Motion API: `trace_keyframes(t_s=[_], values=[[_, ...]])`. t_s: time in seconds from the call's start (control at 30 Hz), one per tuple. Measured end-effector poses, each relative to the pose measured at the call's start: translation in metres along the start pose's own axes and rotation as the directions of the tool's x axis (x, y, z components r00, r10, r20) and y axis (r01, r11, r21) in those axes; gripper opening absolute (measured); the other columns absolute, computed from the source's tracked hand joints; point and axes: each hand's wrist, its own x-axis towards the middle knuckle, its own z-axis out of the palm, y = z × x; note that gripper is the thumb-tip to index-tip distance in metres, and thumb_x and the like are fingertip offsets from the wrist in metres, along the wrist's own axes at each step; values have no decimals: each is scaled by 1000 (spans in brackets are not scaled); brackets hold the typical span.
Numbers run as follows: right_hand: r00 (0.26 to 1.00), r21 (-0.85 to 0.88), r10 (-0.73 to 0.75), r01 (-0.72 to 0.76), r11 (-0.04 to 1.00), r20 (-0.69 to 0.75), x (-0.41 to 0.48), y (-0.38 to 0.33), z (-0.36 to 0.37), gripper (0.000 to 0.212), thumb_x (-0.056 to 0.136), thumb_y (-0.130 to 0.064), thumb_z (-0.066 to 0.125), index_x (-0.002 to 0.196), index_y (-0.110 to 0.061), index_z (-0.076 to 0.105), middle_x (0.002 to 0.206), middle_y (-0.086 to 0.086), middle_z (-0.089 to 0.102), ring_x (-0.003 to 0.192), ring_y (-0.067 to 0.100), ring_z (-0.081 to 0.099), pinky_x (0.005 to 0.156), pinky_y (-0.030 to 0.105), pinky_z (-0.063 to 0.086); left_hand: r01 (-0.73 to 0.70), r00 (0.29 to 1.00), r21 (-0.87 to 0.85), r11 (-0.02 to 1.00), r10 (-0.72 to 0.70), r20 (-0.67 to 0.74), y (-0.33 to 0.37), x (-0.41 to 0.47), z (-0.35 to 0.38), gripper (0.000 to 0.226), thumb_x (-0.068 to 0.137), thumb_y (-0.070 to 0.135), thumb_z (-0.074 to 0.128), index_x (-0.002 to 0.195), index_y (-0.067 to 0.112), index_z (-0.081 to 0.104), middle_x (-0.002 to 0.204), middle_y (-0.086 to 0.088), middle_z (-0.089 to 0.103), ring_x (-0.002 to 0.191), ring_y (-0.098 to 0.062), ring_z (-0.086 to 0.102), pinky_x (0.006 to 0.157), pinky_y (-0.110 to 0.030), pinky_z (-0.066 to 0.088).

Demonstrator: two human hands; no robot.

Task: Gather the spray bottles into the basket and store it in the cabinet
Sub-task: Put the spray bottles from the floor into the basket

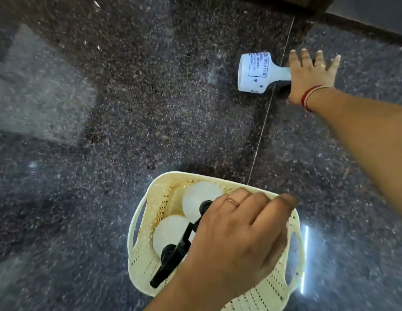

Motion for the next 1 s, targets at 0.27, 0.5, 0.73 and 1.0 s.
trace_keyframes(t_s=[0.27,0.5,0.73,1.0], values=[[998,20,-9,8,1000,59,-25,-2,27,62,82,-28,63,130,-3,34,121,26,56,119,42,49,112,64,5,-7,978,145,989,-24,207,-11,4,3,17,89,28,53,101,21,63,83,6,63,76,-17,57,65,-33,50],[1000,493,2,-7,870,12,-75,-14,31,41,81,-23,63,115,-5,49,110,24,62,98,41,60,81,43,49,86,968,164,983,-121,218,-10,-8,3,19,84,24,55,100,19,63,84,5,65,77,-15,60,68,-32,52],[960,845,266,-212,491,87,-133,-7,-17,31,85,-27,60,101,-1,64,103,22,68,89,37,66,76,50,56,265,931,252,931,-315,183,2,-20,-21,22,83,22,63,105,19,62,95,2,64,92,-21,58,75,-35,48],[869,915,288,-367,-168,402,-259,44,-100,4,87,-14,62,85,-11,61,96,14,65,71,21,66,44,21,53,316,815,287,904,-414,406,7,-39,-51,25,91,30,50,116,24,56,113,4,54,107,-18,49,88,-30,43]])
